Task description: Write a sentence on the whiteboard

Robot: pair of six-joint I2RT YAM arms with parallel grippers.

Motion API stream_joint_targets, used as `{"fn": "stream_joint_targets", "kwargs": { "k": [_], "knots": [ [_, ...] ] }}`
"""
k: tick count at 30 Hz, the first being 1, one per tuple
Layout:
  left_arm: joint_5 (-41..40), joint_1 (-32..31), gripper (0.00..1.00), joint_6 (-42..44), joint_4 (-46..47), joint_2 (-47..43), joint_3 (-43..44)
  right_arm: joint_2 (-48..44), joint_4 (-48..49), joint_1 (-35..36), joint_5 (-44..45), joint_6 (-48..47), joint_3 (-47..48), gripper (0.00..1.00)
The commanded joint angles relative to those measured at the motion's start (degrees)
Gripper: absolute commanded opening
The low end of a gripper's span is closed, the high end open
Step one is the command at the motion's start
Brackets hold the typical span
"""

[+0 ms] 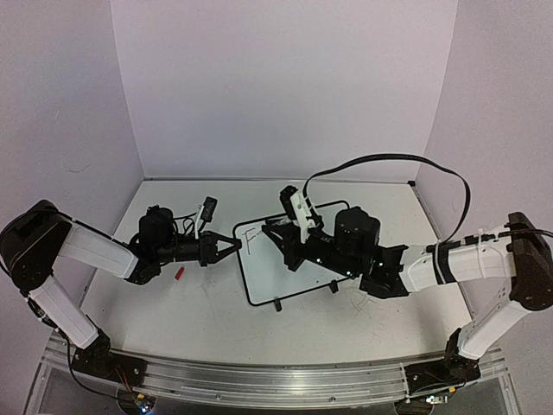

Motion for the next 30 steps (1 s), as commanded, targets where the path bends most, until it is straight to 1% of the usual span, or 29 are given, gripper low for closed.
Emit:
{"fn": "stream_joint_targets", "kwargs": {
  "k": [1,5,12,15,22,25,30],
  "knots": [
    [-0.4,-0.3,0.00,1.6,-0.6,-1.7,1.9,2.2,0.2,-0.4,-0.4,-1.0,2.4,0.00],
    [-0.8,-0.2,0.00,1.5,-0.9,-1.7,2.0,5.5,-3.4,-0.4,-0.3,0.7,6.1,0.00],
    [-1.1,-0.2,0.00,1.5,-1.3,-1.5,2.1,5.0,-1.6,-0.4,4.8,1.4,3.4,0.00],
    [-1.1,-0.2,0.00,1.5,-1.5,-1.2,2.4,4.9,-0.5,-0.4,5.1,1.8,2.3,0.00],
    [-1.1,-0.2,0.00,1.7,-1.8,-1.2,2.6,5.7,-1.1,-0.7,6.3,2.8,3.4,0.00],
    [-1.3,-0.2,0.00,1.7,-1.8,-1.5,2.3,6.2,-1.4,-1.5,6.3,5.4,3.7,0.00],
    [-1.2,-0.2,0.00,1.9,-2.0,-1.8,2.3,6.9,-1.8,-1.7,5.2,4.0,4.5,0.00]
  ]
}}
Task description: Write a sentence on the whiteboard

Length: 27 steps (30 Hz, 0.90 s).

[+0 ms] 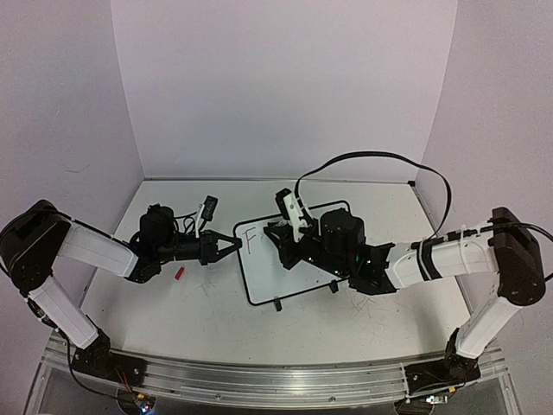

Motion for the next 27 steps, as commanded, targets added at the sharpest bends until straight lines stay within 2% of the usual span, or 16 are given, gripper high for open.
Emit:
{"fn": "stream_joint_targets", "kwargs": {
  "k": [1,17,27],
  "knots": [
    [-0.9,-0.2,0.00,1.9,-0.5,-1.5,1.7,1.4,1.3,-0.5,-0.2,0.3,1.9,0.00],
    [-0.5,-0.2,0.00,2.3,-0.6,-1.3,1.7,3.0,0.8,-0.5,4.7,0.3,3.4,0.00],
    [-0.4,-0.2,0.00,2.5,-0.7,-1.3,1.8,4.5,0.3,-0.4,3.9,0.2,5.2,0.00]
  ]
}}
